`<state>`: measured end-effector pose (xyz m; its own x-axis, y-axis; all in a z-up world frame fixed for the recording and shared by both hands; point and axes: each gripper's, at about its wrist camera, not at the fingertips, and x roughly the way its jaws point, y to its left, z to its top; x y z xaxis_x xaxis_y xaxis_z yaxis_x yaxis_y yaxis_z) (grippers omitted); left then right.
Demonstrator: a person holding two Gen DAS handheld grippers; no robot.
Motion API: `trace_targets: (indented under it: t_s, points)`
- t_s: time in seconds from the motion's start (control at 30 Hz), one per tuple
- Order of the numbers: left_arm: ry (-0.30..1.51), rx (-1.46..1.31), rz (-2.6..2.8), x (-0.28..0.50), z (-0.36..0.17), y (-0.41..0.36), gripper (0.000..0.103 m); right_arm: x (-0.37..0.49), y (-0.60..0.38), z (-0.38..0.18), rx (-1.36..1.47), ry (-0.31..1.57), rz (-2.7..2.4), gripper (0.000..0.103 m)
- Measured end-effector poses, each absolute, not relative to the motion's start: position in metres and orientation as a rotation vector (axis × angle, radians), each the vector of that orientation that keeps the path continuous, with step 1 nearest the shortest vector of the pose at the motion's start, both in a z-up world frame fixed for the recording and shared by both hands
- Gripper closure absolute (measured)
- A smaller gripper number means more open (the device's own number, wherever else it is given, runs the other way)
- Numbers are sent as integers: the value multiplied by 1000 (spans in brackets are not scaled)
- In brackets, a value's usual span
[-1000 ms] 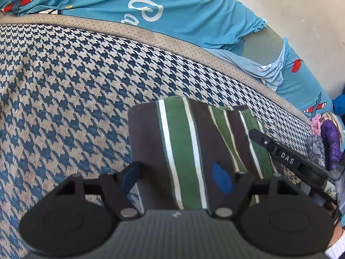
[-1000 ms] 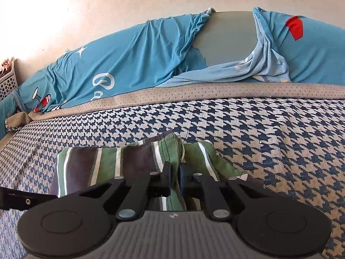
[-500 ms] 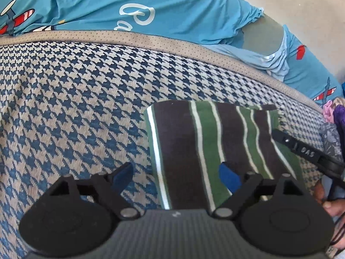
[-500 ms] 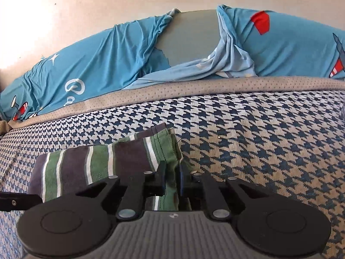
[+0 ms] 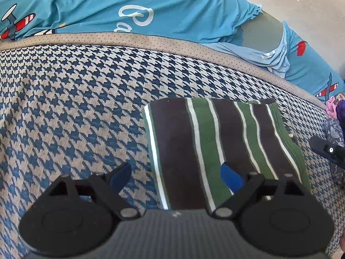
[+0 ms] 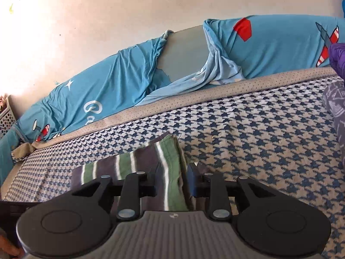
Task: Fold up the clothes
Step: 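Press the folded striped shirt flat with both open grippers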
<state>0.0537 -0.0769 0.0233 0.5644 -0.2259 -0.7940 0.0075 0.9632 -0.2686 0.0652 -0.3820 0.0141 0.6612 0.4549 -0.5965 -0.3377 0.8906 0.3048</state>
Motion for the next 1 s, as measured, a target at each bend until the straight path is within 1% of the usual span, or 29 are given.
trace_targets:
  t_s: [0.23,0.37,0.47,0.53,0.57,0.8,1.0]
  points:
    - [967,-229,-156,51,27,-82,12,42,-369,3,144,799,498,76]
    - [977,-214,-146,51,26,-83,5,38,-362,-5,105,820,469,76]
    - [997,-208,-153,53,21,-85,3,44,-361,-16,81,870,401,76]
    - [1013,-205,-154,53,17,-87,2,49,-365,-24,83,905,367,81]
    - [1019,-201,-151,53,15,-89,1,51,-367,-27,95,915,364,81]
    - [1014,-123,-138,50,7,-102,0,43,-361,-27,22,889,339,80]
    - [1015,-83,-140,46,-1,-107,0,39,-356,-26,19,892,304,79]
